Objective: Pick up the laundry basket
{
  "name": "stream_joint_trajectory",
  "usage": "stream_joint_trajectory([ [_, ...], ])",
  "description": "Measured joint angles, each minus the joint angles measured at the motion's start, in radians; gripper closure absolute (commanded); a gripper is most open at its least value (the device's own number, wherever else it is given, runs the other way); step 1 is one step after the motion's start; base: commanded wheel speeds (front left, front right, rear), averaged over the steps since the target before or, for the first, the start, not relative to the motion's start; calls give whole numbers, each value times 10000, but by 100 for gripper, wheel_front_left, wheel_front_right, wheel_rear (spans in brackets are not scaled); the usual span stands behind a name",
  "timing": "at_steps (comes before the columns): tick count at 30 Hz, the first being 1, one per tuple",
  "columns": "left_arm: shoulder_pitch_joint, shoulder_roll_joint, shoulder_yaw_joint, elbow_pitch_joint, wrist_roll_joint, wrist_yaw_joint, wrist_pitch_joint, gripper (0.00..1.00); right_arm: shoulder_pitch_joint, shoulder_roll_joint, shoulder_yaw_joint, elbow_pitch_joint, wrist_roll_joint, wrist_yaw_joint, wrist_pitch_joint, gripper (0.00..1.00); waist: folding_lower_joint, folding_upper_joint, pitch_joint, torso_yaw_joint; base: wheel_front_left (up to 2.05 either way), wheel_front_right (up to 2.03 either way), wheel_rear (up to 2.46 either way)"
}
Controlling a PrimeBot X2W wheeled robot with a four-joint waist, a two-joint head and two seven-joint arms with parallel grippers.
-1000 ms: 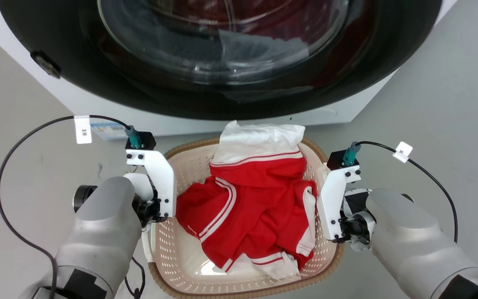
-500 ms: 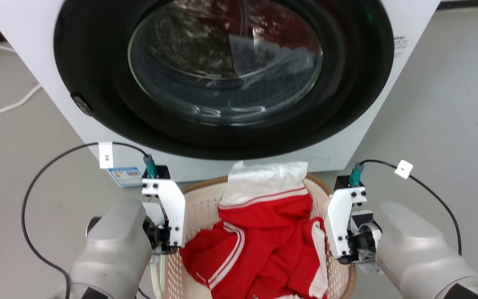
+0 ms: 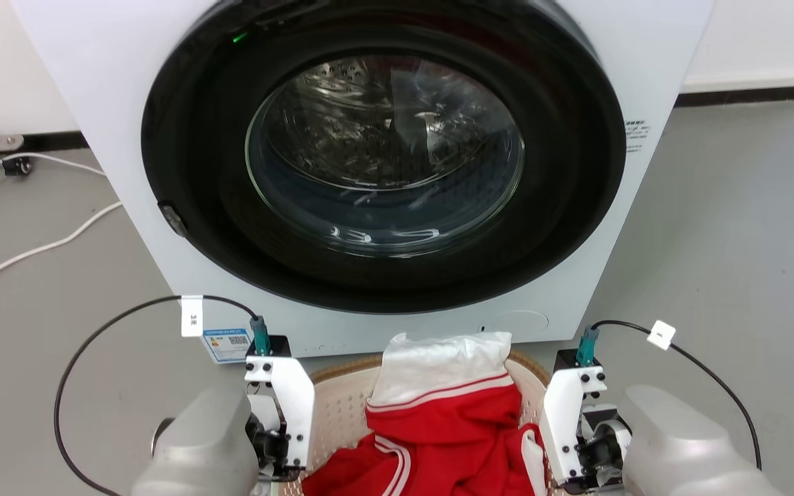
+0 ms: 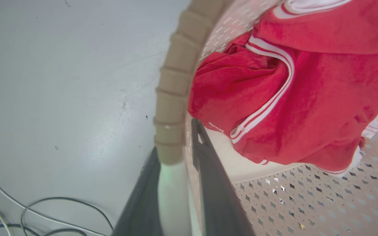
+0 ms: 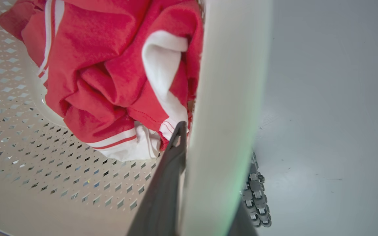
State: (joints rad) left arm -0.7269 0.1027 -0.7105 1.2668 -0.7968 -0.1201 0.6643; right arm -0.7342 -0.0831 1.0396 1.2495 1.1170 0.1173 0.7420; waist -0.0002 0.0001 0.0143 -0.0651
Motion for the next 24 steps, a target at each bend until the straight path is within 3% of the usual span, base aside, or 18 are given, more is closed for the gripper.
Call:
stream_joint_trajectory([
  [24,162,-69,-512,40,-451,2,-224,100,145,-17,297,142,268,0,-196,100,2,0,-237,176,0,0,0],
])
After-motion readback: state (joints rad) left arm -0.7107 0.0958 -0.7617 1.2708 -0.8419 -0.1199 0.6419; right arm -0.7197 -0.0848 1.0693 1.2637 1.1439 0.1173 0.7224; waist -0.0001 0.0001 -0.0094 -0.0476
